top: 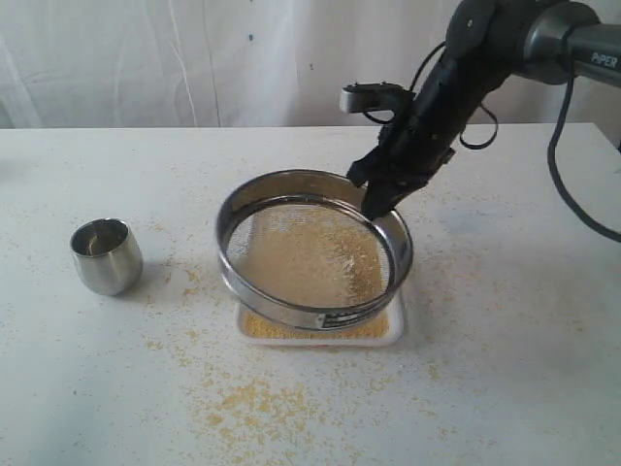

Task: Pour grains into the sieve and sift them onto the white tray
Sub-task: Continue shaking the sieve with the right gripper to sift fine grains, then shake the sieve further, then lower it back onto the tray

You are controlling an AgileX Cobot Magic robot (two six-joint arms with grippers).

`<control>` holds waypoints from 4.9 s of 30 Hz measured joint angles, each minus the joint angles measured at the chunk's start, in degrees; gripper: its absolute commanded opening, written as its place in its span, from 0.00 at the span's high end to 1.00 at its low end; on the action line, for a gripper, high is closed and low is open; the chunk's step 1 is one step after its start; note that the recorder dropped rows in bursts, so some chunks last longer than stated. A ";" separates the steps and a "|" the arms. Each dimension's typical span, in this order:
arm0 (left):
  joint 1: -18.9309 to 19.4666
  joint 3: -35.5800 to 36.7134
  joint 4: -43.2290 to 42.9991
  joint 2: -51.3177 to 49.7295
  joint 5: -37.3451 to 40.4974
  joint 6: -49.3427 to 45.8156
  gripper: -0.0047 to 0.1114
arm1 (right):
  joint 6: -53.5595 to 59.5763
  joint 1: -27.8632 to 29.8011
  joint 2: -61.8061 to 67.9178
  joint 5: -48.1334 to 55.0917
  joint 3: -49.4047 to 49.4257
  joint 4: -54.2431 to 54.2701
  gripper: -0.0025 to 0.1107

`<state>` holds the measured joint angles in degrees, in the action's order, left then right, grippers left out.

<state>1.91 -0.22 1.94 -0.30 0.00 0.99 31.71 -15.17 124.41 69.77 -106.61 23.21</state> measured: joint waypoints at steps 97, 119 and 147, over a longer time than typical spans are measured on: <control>0.00 0.00 0.00 0.00 0.00 0.00 0.96 | -10.10 -0.61 0.09 -7.20 0.00 -6.77 0.98; 0.00 0.00 0.00 0.00 0.00 0.00 0.96 | -7.29 -1.69 0.09 -3.68 0.09 -7.78 0.98; 0.00 0.00 0.00 0.00 0.00 0.00 0.96 | -19.07 -3.10 -0.02 -6.45 0.09 -14.53 0.98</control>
<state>1.91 -0.22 1.94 -0.30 0.00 0.99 12.64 -18.27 124.39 63.32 -106.52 8.68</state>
